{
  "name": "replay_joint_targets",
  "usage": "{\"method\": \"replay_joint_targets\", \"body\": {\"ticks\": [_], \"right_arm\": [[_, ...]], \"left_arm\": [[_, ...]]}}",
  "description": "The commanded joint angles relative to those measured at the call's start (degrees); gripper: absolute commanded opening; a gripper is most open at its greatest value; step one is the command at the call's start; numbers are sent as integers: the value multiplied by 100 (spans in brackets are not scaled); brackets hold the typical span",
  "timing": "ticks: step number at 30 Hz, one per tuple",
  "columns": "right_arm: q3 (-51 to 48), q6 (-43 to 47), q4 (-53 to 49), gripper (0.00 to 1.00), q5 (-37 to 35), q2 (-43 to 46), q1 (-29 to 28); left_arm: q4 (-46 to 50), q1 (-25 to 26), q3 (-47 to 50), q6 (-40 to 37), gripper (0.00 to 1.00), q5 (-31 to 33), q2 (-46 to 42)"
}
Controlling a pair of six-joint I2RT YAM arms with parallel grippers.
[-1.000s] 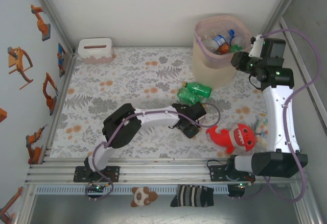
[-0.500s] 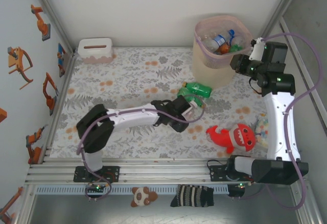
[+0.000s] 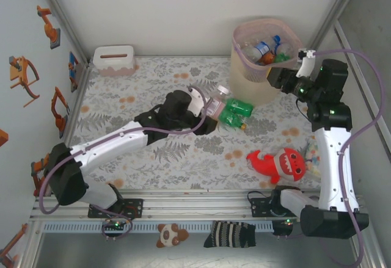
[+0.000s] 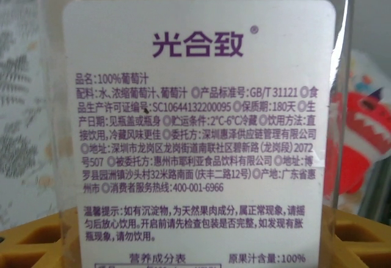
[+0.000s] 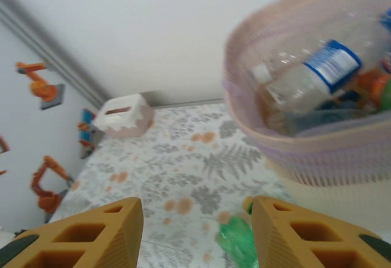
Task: Put the plastic bottles in the bin
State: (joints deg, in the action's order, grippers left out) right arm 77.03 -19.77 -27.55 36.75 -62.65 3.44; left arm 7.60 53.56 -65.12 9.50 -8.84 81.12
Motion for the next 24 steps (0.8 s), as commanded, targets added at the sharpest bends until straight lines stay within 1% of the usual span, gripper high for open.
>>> {"method": "replay_joint_targets", "body": {"ticks": [1,5,9,13,15,19,21,24], "right_arm": [[-89,-488,975,50,1040,78,-40],[-190,-892,1693,50,1723,75,-220],[51,-672,1535,51,1858,-11,-720],[374,-528,1375,53,1918,-171,-1391],[488,-454,1313,54,1906,-244,-1686],[796,62,579,55,1689,-415,-2125],[822,147,378,55,1654,-466,-2231],[733,162,346,54,1687,-468,-2372]], "left_arm": [[-909,-120,96,-241,57,-971,-392],[-1321,-221,78,-326,56,-1748,-593],[-1234,-232,-63,-502,54,-2118,-677],[-916,-230,-243,-772,53,-2413,-676],[-831,-240,-289,-845,53,-2449,-680],[-823,-250,-336,-862,53,-2489,-706],[-875,-250,-326,-840,53,-2495,-729],[-932,-250,-330,-813,53,-2469,-732]]}}
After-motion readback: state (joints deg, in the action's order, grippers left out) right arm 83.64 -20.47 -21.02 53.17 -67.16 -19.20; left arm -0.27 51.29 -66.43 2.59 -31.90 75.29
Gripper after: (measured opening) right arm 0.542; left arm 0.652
